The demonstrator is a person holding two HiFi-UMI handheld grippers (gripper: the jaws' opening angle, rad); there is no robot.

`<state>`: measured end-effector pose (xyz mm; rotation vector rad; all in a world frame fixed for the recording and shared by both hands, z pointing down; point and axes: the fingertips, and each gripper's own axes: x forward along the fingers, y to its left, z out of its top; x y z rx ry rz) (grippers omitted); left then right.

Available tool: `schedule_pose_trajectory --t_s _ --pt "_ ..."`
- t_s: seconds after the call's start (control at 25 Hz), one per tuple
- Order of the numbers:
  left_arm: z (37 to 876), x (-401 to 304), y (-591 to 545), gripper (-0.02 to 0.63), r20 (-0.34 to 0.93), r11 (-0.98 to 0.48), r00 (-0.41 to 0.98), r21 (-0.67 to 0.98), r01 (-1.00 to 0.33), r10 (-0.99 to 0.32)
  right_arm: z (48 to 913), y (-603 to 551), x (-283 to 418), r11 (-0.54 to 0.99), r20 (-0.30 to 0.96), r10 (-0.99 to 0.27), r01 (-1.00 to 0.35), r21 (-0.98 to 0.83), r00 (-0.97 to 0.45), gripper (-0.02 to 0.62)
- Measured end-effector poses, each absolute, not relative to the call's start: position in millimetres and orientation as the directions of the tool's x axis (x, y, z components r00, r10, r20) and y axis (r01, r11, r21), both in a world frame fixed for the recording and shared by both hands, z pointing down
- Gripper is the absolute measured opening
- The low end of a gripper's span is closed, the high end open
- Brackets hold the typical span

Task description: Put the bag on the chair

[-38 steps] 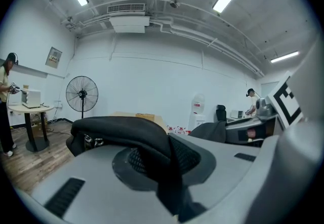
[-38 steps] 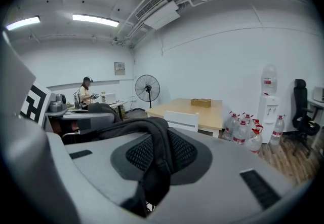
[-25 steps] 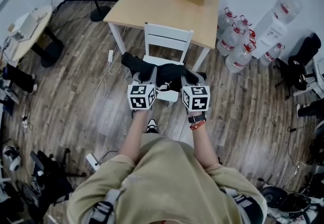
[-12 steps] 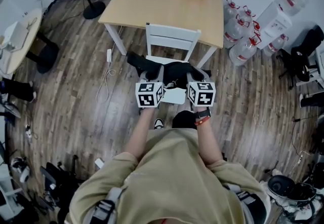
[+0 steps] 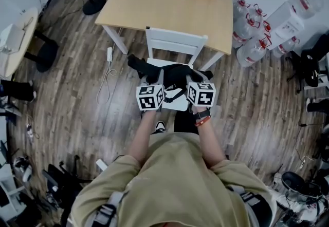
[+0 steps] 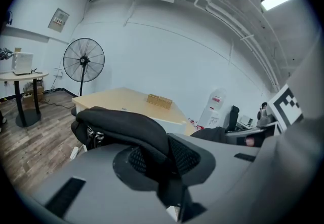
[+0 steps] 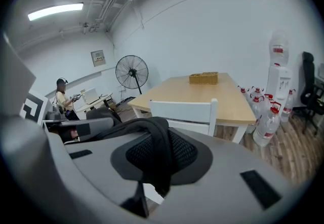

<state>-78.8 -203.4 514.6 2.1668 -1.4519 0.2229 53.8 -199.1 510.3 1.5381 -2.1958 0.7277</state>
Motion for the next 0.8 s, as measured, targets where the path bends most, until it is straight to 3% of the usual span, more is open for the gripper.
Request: schedule_pose_trajectory --t_s 0.8 --pt "629.5 -78.3 -242.0 0.08 0.59 -0.21 0.388 0.349 -0.913 -0.708 627.8 -241.3 53.7 0.216 0.707 -0.608 -0.932 -0.292 -0.362 0.083"
